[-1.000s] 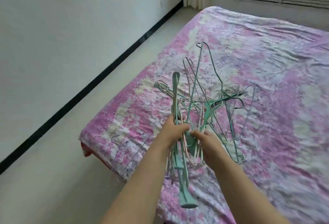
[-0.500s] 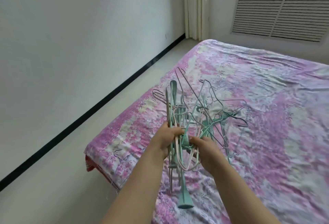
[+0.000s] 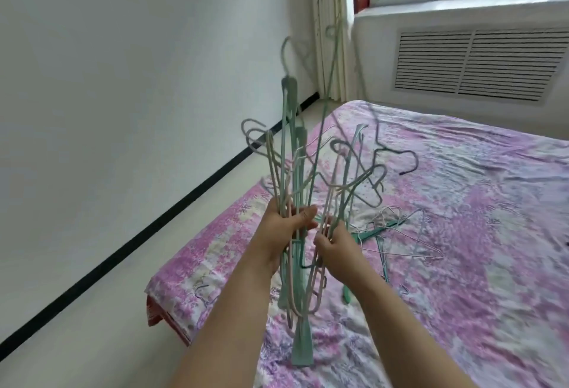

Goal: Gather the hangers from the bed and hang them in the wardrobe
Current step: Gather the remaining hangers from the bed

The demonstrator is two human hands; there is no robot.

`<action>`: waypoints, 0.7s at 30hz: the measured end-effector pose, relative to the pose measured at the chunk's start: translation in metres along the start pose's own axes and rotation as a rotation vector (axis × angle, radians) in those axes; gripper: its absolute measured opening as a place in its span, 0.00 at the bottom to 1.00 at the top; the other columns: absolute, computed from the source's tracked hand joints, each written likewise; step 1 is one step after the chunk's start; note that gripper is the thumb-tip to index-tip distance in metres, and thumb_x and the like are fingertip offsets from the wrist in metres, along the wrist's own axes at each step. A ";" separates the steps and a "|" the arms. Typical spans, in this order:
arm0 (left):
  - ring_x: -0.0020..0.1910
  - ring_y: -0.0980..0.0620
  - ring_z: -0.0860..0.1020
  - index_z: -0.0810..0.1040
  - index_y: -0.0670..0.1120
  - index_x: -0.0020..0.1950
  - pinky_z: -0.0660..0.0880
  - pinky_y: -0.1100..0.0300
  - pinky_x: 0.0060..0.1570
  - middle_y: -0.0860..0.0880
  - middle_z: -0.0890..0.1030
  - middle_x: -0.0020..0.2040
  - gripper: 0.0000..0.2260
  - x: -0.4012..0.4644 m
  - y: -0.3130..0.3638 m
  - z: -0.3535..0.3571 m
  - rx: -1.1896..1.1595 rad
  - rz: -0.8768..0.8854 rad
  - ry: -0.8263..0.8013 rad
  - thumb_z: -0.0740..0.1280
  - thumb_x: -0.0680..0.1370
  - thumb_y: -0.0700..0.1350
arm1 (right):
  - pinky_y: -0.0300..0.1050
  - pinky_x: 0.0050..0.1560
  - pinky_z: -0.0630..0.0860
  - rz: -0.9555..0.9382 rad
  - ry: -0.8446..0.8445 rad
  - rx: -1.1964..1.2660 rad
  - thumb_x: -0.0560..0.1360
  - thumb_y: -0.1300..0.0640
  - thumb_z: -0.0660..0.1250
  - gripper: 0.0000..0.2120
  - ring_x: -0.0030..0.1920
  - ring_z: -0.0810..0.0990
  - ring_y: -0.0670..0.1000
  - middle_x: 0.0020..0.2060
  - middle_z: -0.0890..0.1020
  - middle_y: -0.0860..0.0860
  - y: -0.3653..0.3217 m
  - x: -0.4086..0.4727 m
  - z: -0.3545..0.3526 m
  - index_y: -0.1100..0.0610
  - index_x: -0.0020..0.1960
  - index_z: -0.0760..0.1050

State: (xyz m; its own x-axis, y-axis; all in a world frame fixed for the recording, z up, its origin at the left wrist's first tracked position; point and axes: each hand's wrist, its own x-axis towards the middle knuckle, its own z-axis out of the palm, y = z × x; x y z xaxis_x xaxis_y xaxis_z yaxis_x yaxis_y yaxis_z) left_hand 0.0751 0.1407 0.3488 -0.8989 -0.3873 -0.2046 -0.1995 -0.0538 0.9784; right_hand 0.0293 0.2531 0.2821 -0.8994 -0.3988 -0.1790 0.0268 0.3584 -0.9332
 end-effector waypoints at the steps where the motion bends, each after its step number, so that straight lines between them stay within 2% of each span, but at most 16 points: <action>1: 0.43 0.44 0.84 0.72 0.44 0.60 0.80 0.55 0.43 0.43 0.83 0.48 0.18 0.001 -0.005 0.002 -0.046 -0.031 0.003 0.74 0.73 0.39 | 0.52 0.42 0.77 -0.019 -0.029 -0.036 0.78 0.54 0.59 0.12 0.38 0.76 0.51 0.43 0.76 0.53 0.007 -0.004 0.002 0.55 0.61 0.66; 3: 0.42 0.44 0.84 0.72 0.46 0.61 0.81 0.54 0.42 0.42 0.85 0.49 0.19 -0.001 -0.017 0.002 -0.106 -0.104 0.009 0.72 0.73 0.36 | 0.52 0.38 0.76 -0.043 -0.087 -0.050 0.78 0.51 0.60 0.12 0.35 0.75 0.50 0.39 0.77 0.52 0.018 -0.012 0.002 0.54 0.59 0.67; 6: 0.35 0.49 0.82 0.80 0.42 0.55 0.79 0.59 0.34 0.44 0.84 0.43 0.10 -0.007 -0.033 -0.002 -0.195 -0.246 0.021 0.71 0.74 0.37 | 0.42 0.36 0.72 -0.134 -0.178 0.007 0.77 0.46 0.65 0.17 0.36 0.75 0.46 0.40 0.77 0.49 0.025 -0.024 0.001 0.55 0.59 0.67; 8: 0.29 0.52 0.78 0.81 0.40 0.50 0.78 0.60 0.29 0.44 0.80 0.38 0.05 -0.006 -0.042 -0.006 -0.376 -0.311 0.017 0.69 0.75 0.38 | 0.43 0.42 0.77 -0.104 -0.183 0.292 0.73 0.41 0.67 0.23 0.41 0.79 0.47 0.44 0.80 0.51 0.027 -0.030 0.003 0.57 0.59 0.70; 10: 0.22 0.57 0.71 0.76 0.41 0.46 0.72 0.65 0.21 0.48 0.74 0.32 0.02 -0.005 -0.049 -0.010 -0.476 -0.316 0.021 0.67 0.77 0.40 | 0.54 0.51 0.78 0.068 -0.179 0.666 0.71 0.40 0.66 0.28 0.50 0.81 0.56 0.50 0.82 0.56 0.029 -0.028 0.004 0.60 0.60 0.73; 11: 0.20 0.58 0.68 0.74 0.42 0.43 0.68 0.66 0.19 0.50 0.70 0.29 0.05 -0.005 -0.052 -0.012 -0.480 -0.316 0.025 0.65 0.78 0.41 | 0.57 0.53 0.77 0.143 -0.209 0.807 0.71 0.40 0.66 0.29 0.50 0.80 0.60 0.50 0.81 0.59 0.033 -0.025 0.005 0.63 0.60 0.74; 13: 0.18 0.58 0.65 0.70 0.44 0.36 0.65 0.67 0.18 0.52 0.66 0.24 0.12 -0.009 -0.057 -0.018 -0.445 -0.323 0.018 0.64 0.80 0.43 | 0.53 0.49 0.76 0.253 -0.294 0.935 0.72 0.42 0.67 0.27 0.44 0.79 0.58 0.45 0.79 0.59 0.038 -0.020 0.003 0.65 0.56 0.75; 17: 0.17 0.58 0.65 0.67 0.46 0.32 0.63 0.66 0.17 0.52 0.66 0.22 0.16 -0.019 -0.055 -0.032 -0.306 -0.291 -0.022 0.62 0.81 0.44 | 0.44 0.39 0.80 0.328 -0.364 0.851 0.77 0.51 0.64 0.13 0.38 0.79 0.52 0.40 0.80 0.55 0.048 -0.025 0.012 0.62 0.51 0.76; 21: 0.20 0.56 0.65 0.69 0.44 0.38 0.63 0.66 0.20 0.51 0.68 0.25 0.11 -0.031 -0.044 -0.048 -0.118 -0.160 -0.022 0.65 0.79 0.41 | 0.46 0.42 0.78 0.306 -0.294 0.650 0.79 0.52 0.63 0.12 0.40 0.80 0.53 0.47 0.81 0.54 0.061 -0.028 0.025 0.59 0.56 0.75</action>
State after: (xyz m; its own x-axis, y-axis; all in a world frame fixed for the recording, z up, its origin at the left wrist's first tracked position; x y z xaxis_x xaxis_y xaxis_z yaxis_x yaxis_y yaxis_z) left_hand 0.1306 0.1112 0.3131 -0.8681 -0.3449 -0.3570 -0.2945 -0.2210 0.9297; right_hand 0.0675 0.2648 0.2224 -0.6606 -0.6017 -0.4490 0.5877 -0.0424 -0.8079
